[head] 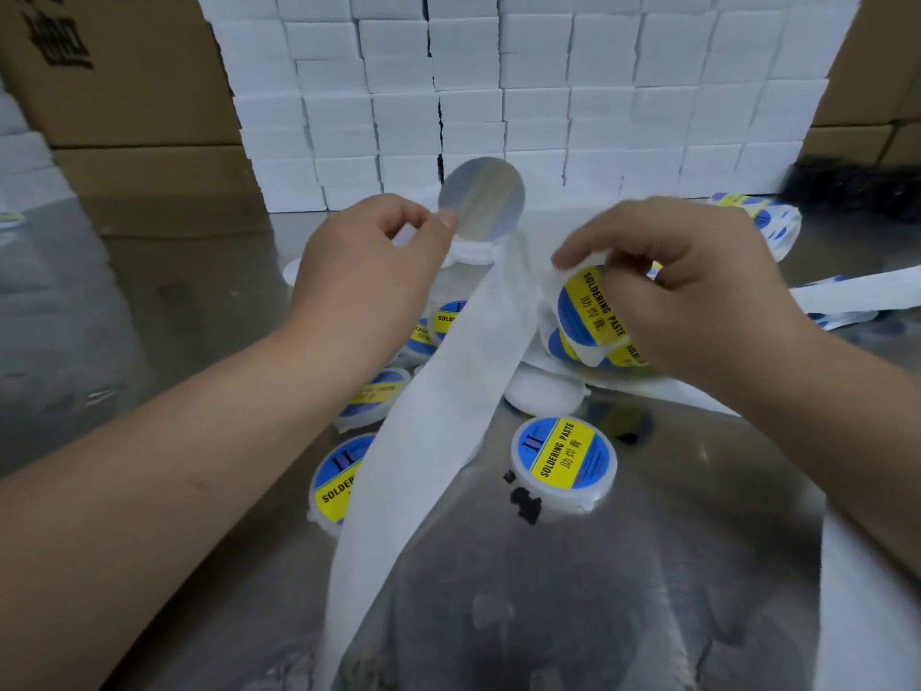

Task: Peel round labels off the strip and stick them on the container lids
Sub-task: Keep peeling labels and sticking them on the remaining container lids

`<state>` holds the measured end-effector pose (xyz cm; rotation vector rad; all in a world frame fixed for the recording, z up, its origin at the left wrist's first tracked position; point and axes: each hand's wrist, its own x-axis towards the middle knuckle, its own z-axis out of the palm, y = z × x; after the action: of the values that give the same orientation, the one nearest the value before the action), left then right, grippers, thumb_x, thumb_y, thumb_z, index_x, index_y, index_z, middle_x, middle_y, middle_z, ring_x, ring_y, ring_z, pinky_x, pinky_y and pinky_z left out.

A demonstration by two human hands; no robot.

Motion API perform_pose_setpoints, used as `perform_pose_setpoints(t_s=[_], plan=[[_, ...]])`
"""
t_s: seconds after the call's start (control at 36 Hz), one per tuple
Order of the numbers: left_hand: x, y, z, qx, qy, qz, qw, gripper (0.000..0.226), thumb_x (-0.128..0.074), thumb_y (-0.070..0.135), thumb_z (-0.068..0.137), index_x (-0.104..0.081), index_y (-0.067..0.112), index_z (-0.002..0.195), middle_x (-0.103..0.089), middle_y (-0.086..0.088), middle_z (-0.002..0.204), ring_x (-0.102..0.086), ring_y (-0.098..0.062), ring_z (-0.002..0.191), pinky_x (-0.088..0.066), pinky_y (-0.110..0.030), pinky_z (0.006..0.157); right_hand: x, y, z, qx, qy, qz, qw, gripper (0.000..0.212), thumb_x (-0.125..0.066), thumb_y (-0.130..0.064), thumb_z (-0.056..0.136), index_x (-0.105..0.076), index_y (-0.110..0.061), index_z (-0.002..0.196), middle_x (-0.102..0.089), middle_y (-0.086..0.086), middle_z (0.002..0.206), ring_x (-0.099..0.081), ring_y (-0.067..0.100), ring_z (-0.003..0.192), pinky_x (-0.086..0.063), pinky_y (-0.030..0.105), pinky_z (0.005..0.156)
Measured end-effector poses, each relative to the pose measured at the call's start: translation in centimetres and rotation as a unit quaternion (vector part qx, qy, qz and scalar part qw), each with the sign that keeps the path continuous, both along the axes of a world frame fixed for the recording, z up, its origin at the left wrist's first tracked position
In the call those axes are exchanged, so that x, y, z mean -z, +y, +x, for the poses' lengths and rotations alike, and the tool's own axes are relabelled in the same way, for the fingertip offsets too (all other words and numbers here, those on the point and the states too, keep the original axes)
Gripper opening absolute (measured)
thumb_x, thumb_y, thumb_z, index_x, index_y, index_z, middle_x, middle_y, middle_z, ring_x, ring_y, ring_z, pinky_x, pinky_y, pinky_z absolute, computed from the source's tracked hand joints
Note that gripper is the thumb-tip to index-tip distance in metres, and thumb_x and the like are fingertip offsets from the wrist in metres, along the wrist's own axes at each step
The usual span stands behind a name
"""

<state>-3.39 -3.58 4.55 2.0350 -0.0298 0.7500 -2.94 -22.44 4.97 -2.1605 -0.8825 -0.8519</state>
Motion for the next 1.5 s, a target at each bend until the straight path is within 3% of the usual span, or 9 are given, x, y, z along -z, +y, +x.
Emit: perform_pose_setpoints(t_s=[0.14, 0.36, 0.64, 1.03, 1.17, 1.28, 1.33, 1.42, 1.5], plan=[[0.1, -0.6, -0.5, -0.011, -0.059, 0.087, 0.994, 0.015, -0.057, 0.043, 0.083, -0.057, 0.030, 0.076, -0.055, 0.009, 0.086, -0.048, -0.006, 0.080, -0.038, -0.023, 0.066, 0.0, 0.2, -0.3, -0.005, 0.107, 0.028, 0.994, 0.032, -0.040, -0.012, 0.070, -0.058, -0.038, 0.065, -0.062, -0.024, 0.062, -0.056, -0.011, 0.068, -0.041, 0.004, 0.058], [0.0, -0.6, -0.9, -0.038, -0.115, 0.198, 0.973, 0.023, -0.064, 0.046, 0.078, -0.057, 0.027, 0.088, -0.044, 0.011, 0.094, -0.043, -0.007, 0.092, -0.027, -0.019, 0.068, -0.1, 0.3, -0.2, -0.003, 0.207, 0.150, 0.967, 0.045, -0.038, -0.050, 0.084, -0.068, -0.023, 0.063, -0.069, -0.008, 0.072, -0.064, 0.010, 0.074, -0.053, 0.032, 0.077], [-0.4, -0.4, -1.7, -0.033, -0.161, 0.297, 0.940, 0.042, -0.069, 0.039, 0.071, -0.064, 0.004, 0.093, -0.059, -0.013, 0.097, -0.055, -0.030, 0.094, -0.028, -0.017, 0.075, -0.3, 0.6, -0.4, 0.029, 0.215, 0.186, 0.958, 0.036, -0.055, -0.035, 0.084, -0.062, -0.022, 0.052, -0.062, -0.013, 0.053, -0.054, -0.001, 0.056, -0.044, 0.011, 0.053], [0.1, -0.4, -0.8, -0.053, -0.145, 0.279, 0.948, 0.040, -0.071, 0.039, 0.072, -0.059, 0.013, 0.100, -0.041, 0.006, 0.097, -0.048, -0.021, 0.100, -0.022, -0.015, 0.067, -0.2, 0.9, -0.3, 0.035, 0.214, 0.154, 0.964, 0.028, -0.059, -0.020, 0.081, -0.063, -0.026, 0.054, -0.059, -0.016, 0.049, -0.050, -0.002, 0.047, -0.040, 0.011, 0.045], [0.6, 0.1, 0.0, -0.054, -0.139, 0.282, 0.948, 0.027, -0.064, 0.017, 0.079, -0.057, 0.013, 0.105, -0.043, 0.003, 0.103, -0.045, -0.016, 0.100, -0.021, -0.014, 0.068, -0.2, 0.8, -0.3, 0.040, 0.209, 0.157, 0.964, 0.028, -0.059, -0.021, 0.083, -0.062, -0.026, 0.056, -0.061, -0.012, 0.053, -0.052, 0.000, 0.051, -0.044, 0.014, 0.049], [0.6, 0.5, 0.8, -0.027, -0.079, 0.151, 0.985, 0.019, -0.048, 0.015, 0.087, -0.053, 0.021, 0.104, -0.044, 0.008, 0.105, -0.037, 0.003, 0.081, -0.028, -0.017, 0.065, -0.4, 0.6, -0.2, 0.050, 0.200, 0.170, 0.964, 0.025, -0.058, -0.024, 0.083, -0.064, -0.025, 0.059, -0.066, -0.004, 0.068, -0.061, 0.011, 0.063, -0.053, 0.028, 0.061], [0.2, 0.4, 0.9, 0.023, -0.036, 0.003, 0.999, 0.018, -0.041, 0.019, 0.093, -0.053, 0.029, 0.102, -0.052, 0.008, 0.107, -0.050, -0.004, 0.091, -0.039, -0.015, 0.082, -0.5, 0.6, -0.2, 0.037, 0.205, 0.175, 0.962, 0.026, -0.059, -0.023, 0.083, -0.064, -0.026, 0.058, -0.066, -0.007, 0.064, -0.059, 0.007, 0.060, -0.052, 0.028, 0.062], [-0.4, 0.0, 0.7, 0.115, 0.007, -0.182, 0.976, 0.022, -0.036, 0.028, 0.099, -0.055, 0.038, 0.102, -0.056, 0.002, 0.120, -0.059, -0.019, 0.107, -0.050, -0.033, 0.086, -0.4, 0.7, -0.4, -0.007, 0.221, 0.173, 0.960, 0.025, -0.061, -0.020, 0.083, -0.064, -0.029, 0.060, -0.063, -0.013, 0.056, -0.055, 0.000, 0.057, -0.050, 0.026, 0.061], [-0.5, -0.4, 0.2, 0.197, 0.031, -0.248, 0.948, 0.022, -0.033, 0.031, 0.101, -0.053, 0.041, 0.104, -0.061, -0.002, 0.114, -0.069, -0.016, 0.084, -0.058, -0.032, 0.069, -0.3, 0.8, -0.5, -0.050, 0.250, 0.162, 0.953, 0.018, -0.064, -0.018, 0.082, -0.067, -0.029, 0.067, -0.065, -0.011, 0.061, -0.057, 0.002, 0.062, -0.051, 0.029, 0.066]])
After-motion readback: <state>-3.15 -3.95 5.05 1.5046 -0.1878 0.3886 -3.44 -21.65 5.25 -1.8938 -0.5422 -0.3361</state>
